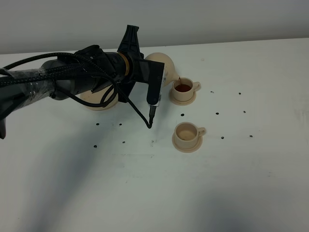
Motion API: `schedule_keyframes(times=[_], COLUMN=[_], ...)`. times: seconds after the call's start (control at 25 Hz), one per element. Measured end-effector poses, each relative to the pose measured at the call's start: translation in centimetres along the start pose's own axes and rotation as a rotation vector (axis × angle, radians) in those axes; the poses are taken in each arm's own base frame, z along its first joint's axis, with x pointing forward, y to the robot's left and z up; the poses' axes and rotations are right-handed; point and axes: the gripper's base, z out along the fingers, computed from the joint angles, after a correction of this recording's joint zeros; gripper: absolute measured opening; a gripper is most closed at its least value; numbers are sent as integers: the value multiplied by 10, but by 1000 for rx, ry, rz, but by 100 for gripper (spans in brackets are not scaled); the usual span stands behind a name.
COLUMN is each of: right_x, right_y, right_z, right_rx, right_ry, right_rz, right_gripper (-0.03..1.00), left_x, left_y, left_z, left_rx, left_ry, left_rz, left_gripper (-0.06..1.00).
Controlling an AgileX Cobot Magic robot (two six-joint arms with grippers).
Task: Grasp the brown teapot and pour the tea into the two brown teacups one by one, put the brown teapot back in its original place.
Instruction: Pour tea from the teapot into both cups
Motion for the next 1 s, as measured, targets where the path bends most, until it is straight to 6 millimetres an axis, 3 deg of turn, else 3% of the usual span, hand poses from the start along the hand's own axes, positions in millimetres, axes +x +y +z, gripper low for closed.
schedule_keyframes(times=[1.0], right_x=[0], right_y=[0], right_z=[0], right_rx=[0], right_ry=[0], right_rz=[0], right_gripper=[31], left_x=[0], left_y=[0], left_z=[0], left_rx=[-4], left_ry=[-5], left_rz=[1], left_gripper=[8])
